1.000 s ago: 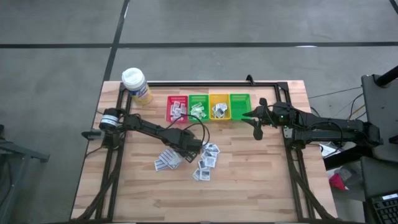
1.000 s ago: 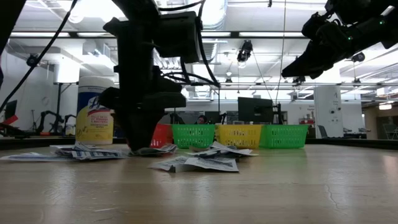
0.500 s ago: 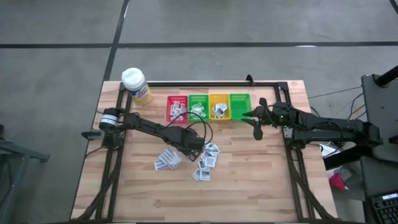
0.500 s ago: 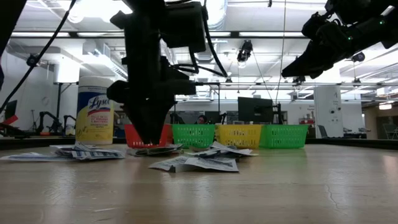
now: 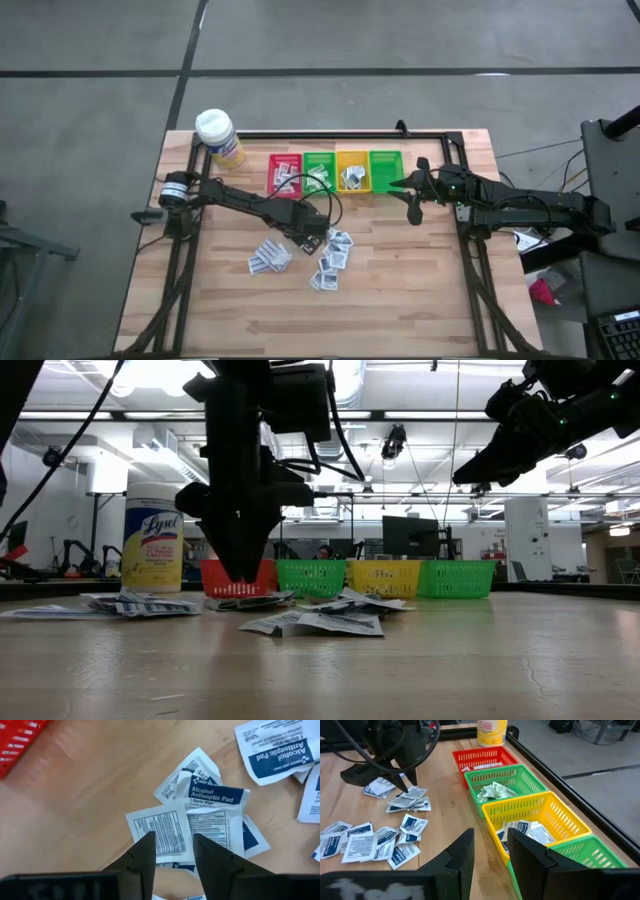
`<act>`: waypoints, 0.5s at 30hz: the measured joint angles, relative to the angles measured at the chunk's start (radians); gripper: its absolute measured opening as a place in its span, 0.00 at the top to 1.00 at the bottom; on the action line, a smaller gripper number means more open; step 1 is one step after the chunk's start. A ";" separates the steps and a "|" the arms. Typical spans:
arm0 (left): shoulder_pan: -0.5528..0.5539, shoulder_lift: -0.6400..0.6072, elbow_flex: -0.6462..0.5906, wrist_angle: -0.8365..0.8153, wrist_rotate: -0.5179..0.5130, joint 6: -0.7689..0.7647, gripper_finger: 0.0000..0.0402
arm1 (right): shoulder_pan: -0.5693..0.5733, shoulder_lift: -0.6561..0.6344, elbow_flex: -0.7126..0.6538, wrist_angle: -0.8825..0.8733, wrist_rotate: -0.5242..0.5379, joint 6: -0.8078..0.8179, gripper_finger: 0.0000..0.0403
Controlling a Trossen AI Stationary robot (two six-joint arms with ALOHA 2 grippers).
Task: Pick & Place First Aid Supplies
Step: Put the alcohol pad into the yellow bin
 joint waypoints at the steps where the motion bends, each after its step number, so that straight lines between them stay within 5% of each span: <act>1: 0.002 0.000 0.000 -0.001 0.000 0.006 0.67 | 0.000 0.000 0.000 0.000 0.000 0.000 0.72; 15: 0.115 -0.001 -0.017 -0.064 0.063 0.006 0.41 | 0.000 0.000 0.000 0.000 0.000 -0.003 0.71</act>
